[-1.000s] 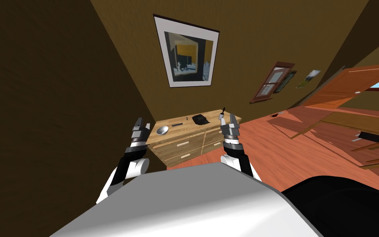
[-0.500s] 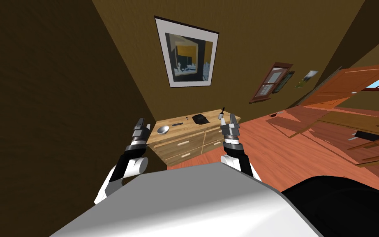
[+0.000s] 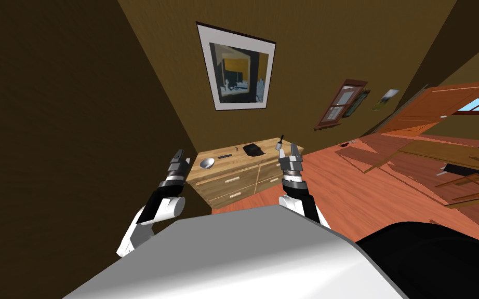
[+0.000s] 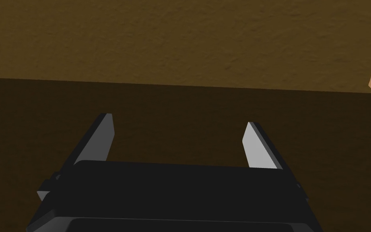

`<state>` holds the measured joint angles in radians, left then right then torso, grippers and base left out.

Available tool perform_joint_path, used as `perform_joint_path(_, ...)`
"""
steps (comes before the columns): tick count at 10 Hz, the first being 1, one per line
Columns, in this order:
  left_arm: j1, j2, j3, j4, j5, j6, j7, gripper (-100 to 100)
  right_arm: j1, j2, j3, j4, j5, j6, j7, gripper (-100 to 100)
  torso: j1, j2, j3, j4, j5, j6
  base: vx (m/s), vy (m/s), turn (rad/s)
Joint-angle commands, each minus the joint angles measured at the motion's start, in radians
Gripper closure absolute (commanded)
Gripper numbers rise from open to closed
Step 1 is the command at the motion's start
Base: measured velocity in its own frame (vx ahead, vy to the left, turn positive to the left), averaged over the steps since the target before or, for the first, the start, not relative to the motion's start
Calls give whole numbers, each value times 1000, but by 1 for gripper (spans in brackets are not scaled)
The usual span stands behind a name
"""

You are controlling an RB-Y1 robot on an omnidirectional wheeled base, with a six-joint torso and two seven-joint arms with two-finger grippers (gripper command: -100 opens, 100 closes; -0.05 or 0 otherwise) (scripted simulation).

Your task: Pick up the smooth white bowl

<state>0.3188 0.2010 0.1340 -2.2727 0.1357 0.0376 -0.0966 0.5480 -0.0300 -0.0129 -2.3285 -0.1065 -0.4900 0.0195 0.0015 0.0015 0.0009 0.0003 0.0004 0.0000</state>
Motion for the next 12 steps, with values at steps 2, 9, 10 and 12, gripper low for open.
perform_joint_path(2, -7, 5, 10, 3, 4, 65, 3, -100, 0, 0, 0, 0, 0, 0, 0, 0, 0, 0, 0, 0, 0, 0, -15, 15, -3)
perform_joint_path(9, -60, 18, 55, 9, 14, 275, 11, -100, 0, 0, 0, 0, 0, 0, 0, 0, -1, -1, -1, 0, 0, 0, -11, 14, -14)
perform_joint_path(10, -80, 22, 69, 12, 16, 308, 13, -100, 0, 0, 0, 0, 0, 0, 0, 0, -1, -1, -1, 0, 0, 0, -4, 14, -23)
perform_joint_path(12, -80, 22, 69, 12, 16, 352, 13, -100, 0, 0, 0, 0, 0, 0, 0, 0, -1, -2, -1, 0, 0, 0, -1, 11, -5)
